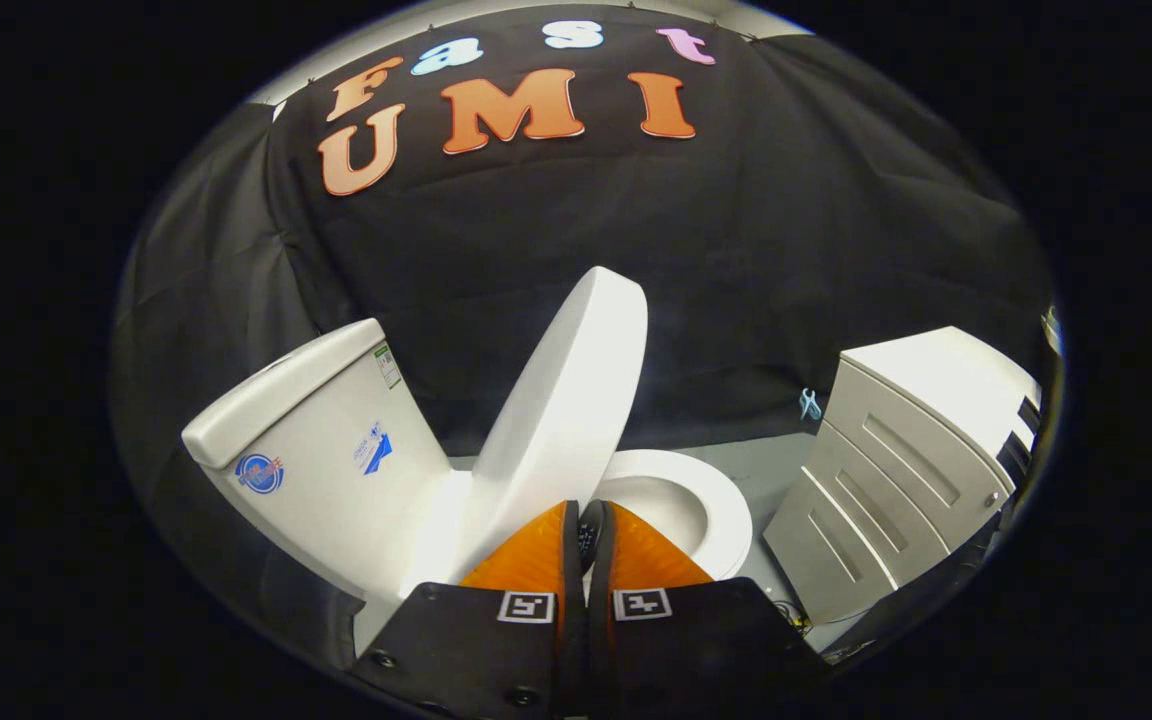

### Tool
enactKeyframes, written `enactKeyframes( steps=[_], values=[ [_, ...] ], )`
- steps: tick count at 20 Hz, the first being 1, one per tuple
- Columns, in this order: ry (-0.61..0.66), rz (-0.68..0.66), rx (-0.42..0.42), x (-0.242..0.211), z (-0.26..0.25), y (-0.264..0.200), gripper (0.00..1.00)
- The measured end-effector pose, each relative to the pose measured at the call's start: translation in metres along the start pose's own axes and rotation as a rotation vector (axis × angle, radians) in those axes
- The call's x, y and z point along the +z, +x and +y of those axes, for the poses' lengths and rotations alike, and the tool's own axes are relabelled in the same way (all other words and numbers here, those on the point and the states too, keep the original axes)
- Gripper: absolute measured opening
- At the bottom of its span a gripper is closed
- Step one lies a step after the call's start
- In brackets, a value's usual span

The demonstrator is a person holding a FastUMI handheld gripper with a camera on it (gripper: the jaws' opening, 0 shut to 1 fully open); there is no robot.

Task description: Open the toilet lid.

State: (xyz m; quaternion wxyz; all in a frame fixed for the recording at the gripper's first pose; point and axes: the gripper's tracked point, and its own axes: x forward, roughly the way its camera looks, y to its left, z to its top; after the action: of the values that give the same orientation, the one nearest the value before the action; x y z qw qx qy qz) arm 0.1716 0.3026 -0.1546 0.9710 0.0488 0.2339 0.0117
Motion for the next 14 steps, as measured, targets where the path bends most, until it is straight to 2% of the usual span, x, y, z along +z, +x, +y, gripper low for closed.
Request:
enactKeyframes(
  steps=[14],
  values=[
    [-0.318, -0.097, -0.048, 0.035, 0.102, -0.018, 0.08]
  ],
)
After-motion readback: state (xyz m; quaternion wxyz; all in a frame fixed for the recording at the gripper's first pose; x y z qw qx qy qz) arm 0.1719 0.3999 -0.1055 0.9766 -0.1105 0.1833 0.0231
